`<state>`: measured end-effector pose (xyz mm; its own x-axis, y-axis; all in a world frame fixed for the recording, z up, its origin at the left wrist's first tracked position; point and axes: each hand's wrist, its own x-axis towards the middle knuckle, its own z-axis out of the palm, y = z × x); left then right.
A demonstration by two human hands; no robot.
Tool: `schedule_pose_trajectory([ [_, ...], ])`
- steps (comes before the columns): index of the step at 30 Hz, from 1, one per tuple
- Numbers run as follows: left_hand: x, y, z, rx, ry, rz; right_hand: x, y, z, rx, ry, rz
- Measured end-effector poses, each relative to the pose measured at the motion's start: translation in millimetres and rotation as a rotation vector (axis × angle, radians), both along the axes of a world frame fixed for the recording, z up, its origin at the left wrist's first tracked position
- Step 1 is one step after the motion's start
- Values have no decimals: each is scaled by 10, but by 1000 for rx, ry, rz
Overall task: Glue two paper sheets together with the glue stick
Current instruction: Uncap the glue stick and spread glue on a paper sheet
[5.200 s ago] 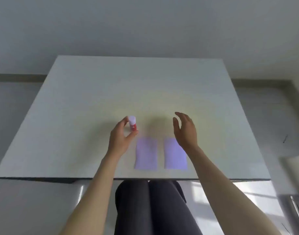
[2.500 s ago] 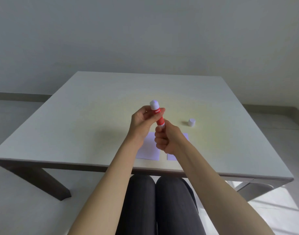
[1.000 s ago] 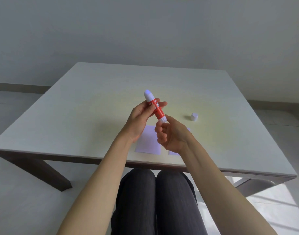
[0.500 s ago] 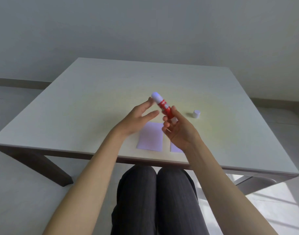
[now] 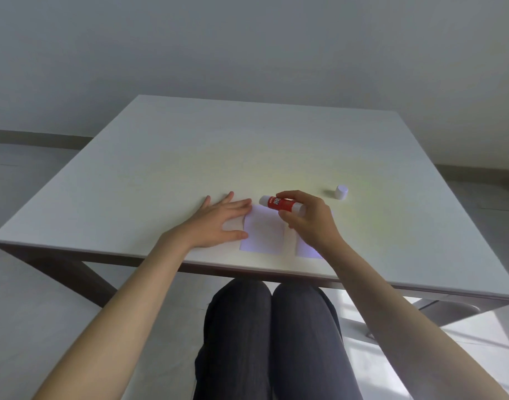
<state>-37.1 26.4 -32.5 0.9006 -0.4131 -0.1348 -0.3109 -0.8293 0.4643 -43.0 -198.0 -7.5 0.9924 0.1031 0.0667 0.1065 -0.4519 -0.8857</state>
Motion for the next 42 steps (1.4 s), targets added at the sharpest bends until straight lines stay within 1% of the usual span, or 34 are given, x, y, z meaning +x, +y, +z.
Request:
schedule_pose_trajectory([
  [4, 9, -16, 9, 10, -6, -1, 33, 27, -14, -169, -71, 53],
  [8, 10, -5, 3, -2, 13, -2, -67, 48, -57, -287, -124, 81],
  [12, 6, 9, -5, -5, 30, -12, -185, 6, -75, -361, -182, 300],
  [14, 8, 11, -8, 6, 35, -16, -83, -39, -45, -357, -176, 257],
  [17, 8, 9, -20, 7, 38, -19, 29, -81, -18, -341, -156, 83],
  [18, 7, 7, -24, 4, 43, -19, 0, -73, -17, -354, -174, 84],
  [20, 13, 16, -27, -5, 48, -13, -106, -49, -17, -365, -198, 222],
  [22, 15, 18, -22, -7, 51, -13, -210, -73, -21, -337, -134, 386],
  [23, 17, 18, -21, -9, 51, -12, -204, -99, -18, -345, -99, 396],
  [24, 14, 16, -26, -12, 49, -10, -167, -129, -17, -344, -80, 338],
  [27, -10, 10, -40, -9, 37, -12, -97, -200, 6, -314, -93, -5],
  [28, -17, 7, -39, -7, 36, -11, -131, -208, 15, -312, -111, -26],
  [29, -23, 5, -37, -8, 36, -10, -184, -208, 25, -304, -114, 32],
  [32, -26, 2, -39, -12, 39, -15, -334, -233, -4, -286, -60, 365],
  [33, -22, 4, -43, -9, 35, -16, -336, -250, -6, -294, -42, 391],
  [34, -21, 6, -46, -5, 30, -16, -302, -264, -9, -291, -38, 348],
  [37, -22, 7, -50, -4, 29, -14, -199, -250, 8, -253, -83, 57],
  [38, -24, 9, -51, -5, 32, -16, -206, -235, 5, -263, -105, 22],
  [39, -26, 10, -51, -5, 34, -18, -232, -226, 4, -276, -117, 54],
  [42, -25, 12, -54, 1, 27, -20, -350, -272, 22, -333, -48, 340],
])
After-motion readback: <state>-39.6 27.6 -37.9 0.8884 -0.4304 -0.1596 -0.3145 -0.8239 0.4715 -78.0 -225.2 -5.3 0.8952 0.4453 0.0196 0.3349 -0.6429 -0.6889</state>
